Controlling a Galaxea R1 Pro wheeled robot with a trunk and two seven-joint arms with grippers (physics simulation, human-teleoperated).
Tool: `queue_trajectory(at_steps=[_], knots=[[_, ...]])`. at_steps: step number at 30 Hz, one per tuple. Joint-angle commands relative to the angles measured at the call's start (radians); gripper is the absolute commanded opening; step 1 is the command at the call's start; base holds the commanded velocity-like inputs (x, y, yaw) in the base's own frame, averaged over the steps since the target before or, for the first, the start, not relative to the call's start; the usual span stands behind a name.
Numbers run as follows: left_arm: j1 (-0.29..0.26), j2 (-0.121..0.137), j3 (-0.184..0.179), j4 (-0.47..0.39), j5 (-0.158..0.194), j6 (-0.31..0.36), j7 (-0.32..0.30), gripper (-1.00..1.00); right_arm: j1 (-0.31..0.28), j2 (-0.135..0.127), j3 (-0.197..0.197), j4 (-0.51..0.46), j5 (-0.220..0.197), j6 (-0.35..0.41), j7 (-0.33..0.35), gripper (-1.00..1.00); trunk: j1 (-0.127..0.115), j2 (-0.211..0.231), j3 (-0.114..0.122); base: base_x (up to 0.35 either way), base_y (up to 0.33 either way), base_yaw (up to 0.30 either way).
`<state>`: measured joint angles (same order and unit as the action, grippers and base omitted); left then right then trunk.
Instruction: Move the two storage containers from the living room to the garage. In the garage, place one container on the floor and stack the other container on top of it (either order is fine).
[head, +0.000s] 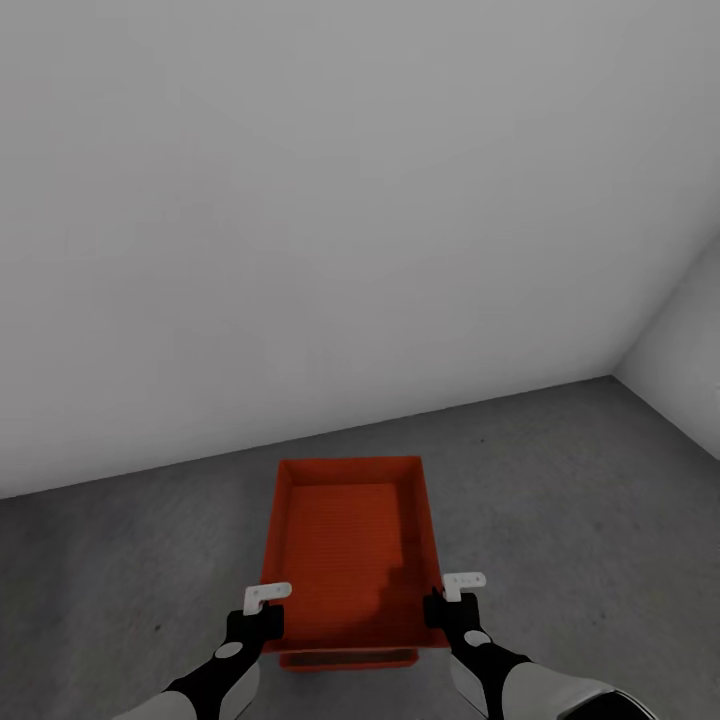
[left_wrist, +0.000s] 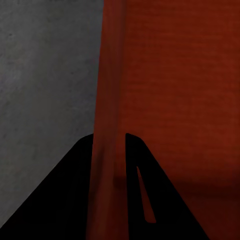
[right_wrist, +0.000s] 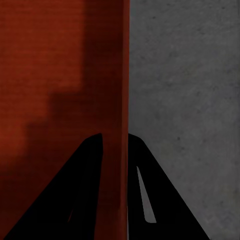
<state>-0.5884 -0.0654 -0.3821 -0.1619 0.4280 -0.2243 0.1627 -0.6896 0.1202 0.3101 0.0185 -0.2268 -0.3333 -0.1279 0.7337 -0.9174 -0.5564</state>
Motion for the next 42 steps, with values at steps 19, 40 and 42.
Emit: queue_trajectory(at_steps=[19,40,42], knots=[[-0.001,-0.001,0.009,-0.013,-0.012,0.0,0.012,-1.0,-0.001,0.001,-0.054,0.003,0.007,0.0,0.016,-1.0,0.0,-0.001,-0.001,0.0,0.053,0.0],[0.001,0.006,-0.059,-0.004,0.06,-0.004,0.006,-1.0,-0.001,0.014,0.107,0.003,-0.097,-0.006,-0.007,-1.0,0.0,-0.001,-0.001,0.0,0.001,0.0],[0.001,0.007,-0.06,-0.004,0.062,-0.004,0.006,-1.0,-0.001,0.015,0.125,0.003,-0.115,-0.006,-0.007,-1.0,0.0,-0.001,-0.001,0.0,0.0,0.0]])
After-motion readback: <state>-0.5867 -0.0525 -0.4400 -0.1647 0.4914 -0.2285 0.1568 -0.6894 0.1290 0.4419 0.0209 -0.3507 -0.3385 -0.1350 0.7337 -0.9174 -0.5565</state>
